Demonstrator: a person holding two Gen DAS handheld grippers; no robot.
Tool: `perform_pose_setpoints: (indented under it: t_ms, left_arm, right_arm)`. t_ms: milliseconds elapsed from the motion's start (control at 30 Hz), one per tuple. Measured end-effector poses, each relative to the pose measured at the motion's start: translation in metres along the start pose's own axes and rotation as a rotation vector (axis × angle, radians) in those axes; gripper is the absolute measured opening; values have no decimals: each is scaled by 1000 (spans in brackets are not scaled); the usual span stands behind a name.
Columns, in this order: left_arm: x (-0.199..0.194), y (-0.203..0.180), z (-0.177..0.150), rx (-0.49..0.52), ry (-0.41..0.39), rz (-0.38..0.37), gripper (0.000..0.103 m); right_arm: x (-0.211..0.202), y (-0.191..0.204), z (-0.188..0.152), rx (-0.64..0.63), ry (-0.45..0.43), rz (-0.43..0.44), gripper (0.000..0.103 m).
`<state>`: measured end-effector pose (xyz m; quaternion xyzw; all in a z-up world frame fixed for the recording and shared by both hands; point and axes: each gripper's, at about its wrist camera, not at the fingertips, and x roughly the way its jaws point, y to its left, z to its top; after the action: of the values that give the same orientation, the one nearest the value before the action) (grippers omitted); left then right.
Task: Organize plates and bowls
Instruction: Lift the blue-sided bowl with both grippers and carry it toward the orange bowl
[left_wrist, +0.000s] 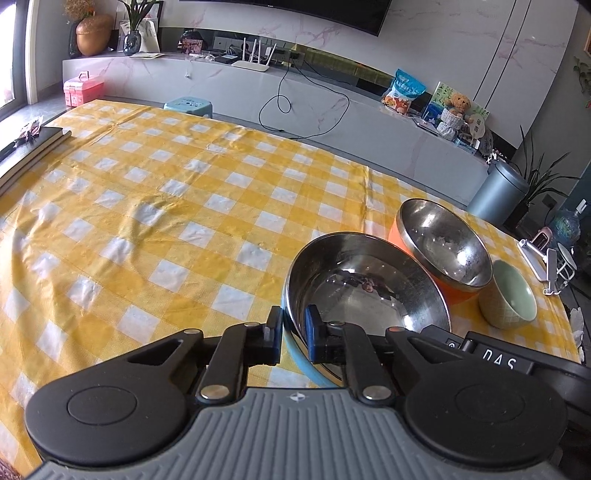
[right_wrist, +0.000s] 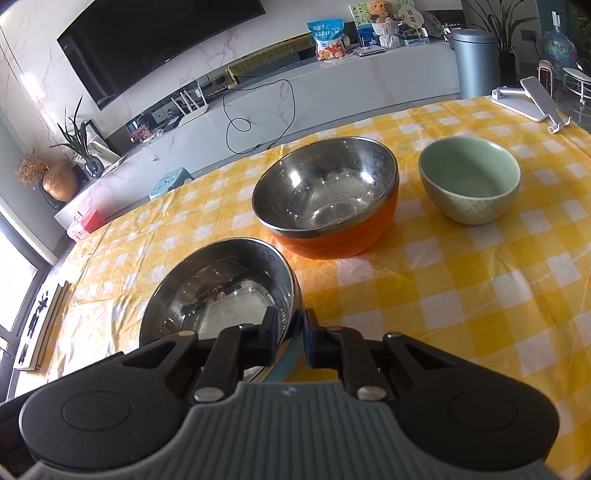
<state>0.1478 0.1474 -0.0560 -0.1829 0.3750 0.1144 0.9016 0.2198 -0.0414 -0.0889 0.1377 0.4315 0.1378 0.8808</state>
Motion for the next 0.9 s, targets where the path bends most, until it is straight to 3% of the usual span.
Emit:
perform_pose_setpoints:
  t_ms: [400,900]
  left_arm:
    - [-57,-21,-8,17,-44,-53,13]
    - [-105,-96,-58,155,-21,-166,14]
  right_arm:
    - [-58,-16,-2,37,-46,28,9]
    - [-163,-103,-26,162,-142,-15,7]
